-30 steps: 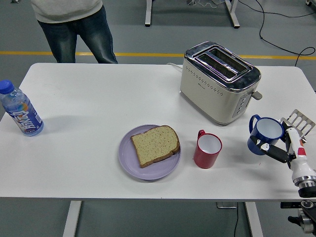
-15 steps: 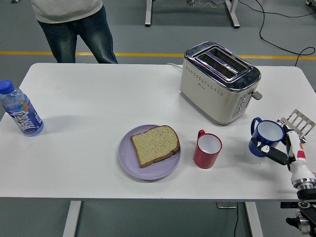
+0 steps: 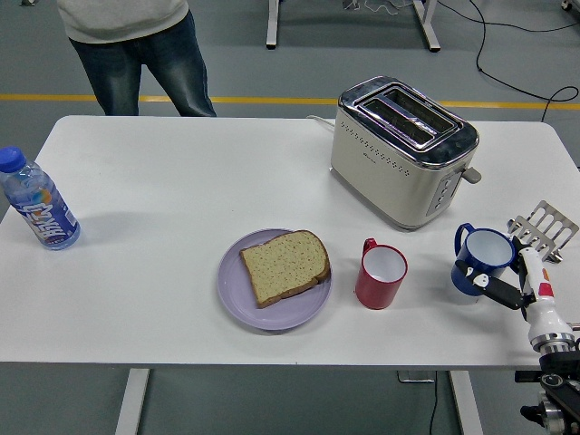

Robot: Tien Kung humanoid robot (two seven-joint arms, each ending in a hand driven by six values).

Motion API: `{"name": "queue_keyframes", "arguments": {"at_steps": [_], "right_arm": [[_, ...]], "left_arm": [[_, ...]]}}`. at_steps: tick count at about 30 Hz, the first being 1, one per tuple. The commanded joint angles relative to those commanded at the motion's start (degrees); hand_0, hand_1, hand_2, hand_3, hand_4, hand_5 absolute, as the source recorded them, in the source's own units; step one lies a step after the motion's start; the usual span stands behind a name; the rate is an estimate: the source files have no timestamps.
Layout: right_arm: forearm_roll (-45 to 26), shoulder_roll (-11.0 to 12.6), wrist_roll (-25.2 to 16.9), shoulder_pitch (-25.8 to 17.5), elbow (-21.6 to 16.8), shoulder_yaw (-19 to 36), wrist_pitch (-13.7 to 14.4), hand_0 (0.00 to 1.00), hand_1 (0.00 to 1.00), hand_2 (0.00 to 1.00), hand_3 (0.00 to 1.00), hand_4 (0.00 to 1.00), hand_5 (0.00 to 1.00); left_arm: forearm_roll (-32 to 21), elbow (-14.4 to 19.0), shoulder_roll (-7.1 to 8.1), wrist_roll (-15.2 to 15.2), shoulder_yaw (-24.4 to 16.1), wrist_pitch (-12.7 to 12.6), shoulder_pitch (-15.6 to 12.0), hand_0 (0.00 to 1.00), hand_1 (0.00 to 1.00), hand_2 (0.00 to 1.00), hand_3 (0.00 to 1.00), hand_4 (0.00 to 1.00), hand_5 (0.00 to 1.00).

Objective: Pick up the cup,pour liquid into bread,place the cup on the desk

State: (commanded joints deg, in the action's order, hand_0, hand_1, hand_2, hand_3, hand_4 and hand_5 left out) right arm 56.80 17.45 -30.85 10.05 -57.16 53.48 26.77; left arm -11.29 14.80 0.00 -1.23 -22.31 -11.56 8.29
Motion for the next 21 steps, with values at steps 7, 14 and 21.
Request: {"name": "queue_keyframes", "arguments": {"at_steps": [7,14,21], "right_arm": [[-1.48,0.02,-0.47,0.45,0.71,-1.65,0.05,0.461,0.339,0.475,0.485,0.704,0.002],[-2.39,-0.27,-0.85,1.28,1.67,-3.06,0.09,0.457,0.339,0.476,0.485,0.704,0.002],[-3.64,-0.47,-1.33,2.41,2.89,-4.63,0.12,0.456,0.341,0.475,0.485,0.704,0.002]], "left_arm": [[0.54,0.00,0.00,0.23,-0.27,0.02,-0.10,0.690,0.756,0.773,0.611,0.396,0.998],[0.16,0.00,0.00,0.11,0.02,0.14,-0.10,0.690,0.756,0.773,0.611,0.396,0.998],[-0.37,0.00,0.00,-0.03,0.32,0.21,-0.03,0.690,0.756,0.773,0.611,0.396,0.998]]}}
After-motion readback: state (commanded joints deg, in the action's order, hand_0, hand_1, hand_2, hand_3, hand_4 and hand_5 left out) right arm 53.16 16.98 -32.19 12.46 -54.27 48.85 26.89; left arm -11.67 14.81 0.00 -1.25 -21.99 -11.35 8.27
